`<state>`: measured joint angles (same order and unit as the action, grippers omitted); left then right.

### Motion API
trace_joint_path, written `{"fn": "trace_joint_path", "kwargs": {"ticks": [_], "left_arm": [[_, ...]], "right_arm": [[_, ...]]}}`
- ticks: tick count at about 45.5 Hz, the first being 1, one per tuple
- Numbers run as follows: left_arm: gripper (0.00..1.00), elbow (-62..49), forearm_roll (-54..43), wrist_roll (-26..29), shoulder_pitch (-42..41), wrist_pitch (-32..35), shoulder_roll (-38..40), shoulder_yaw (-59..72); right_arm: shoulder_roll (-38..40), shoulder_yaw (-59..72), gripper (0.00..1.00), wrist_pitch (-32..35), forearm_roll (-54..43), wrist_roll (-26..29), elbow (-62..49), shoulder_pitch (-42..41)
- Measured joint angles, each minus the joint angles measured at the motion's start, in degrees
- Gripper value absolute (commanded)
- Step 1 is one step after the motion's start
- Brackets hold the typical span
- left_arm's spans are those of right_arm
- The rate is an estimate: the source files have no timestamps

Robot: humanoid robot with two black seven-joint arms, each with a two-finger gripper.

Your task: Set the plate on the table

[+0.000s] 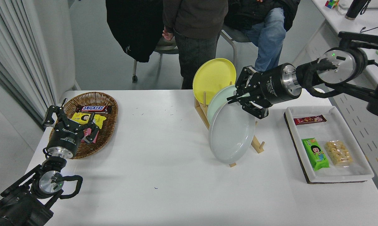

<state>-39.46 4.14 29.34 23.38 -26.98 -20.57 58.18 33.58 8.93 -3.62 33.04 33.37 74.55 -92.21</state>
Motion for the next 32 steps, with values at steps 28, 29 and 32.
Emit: {"fn": "trace_joint_path", "kwargs": {"ticks": [28, 29, 32], "left_arm": [[0.98, 0.0, 0.0, 0.0, 0.0, 0.0, 0.0, 0.0], [0.98, 0.0, 0.0, 0.0, 0.0, 0.0, 0.0, 0.0], [0.98, 0.0, 0.0, 0.0, 0.0, 0.0, 0.0, 0.0]], "right_arm": [[-12.6, -0.4, 0.0, -11.5, 10.7, 0.2, -4.4, 1.3], [-13.2, -0.5, 0.0, -11.7, 10.9, 0.2, -4.8, 1.5], [-14.5, -0.8, 0.0, -12.1, 11.4, 0.2, -5.9, 2.0]]}}
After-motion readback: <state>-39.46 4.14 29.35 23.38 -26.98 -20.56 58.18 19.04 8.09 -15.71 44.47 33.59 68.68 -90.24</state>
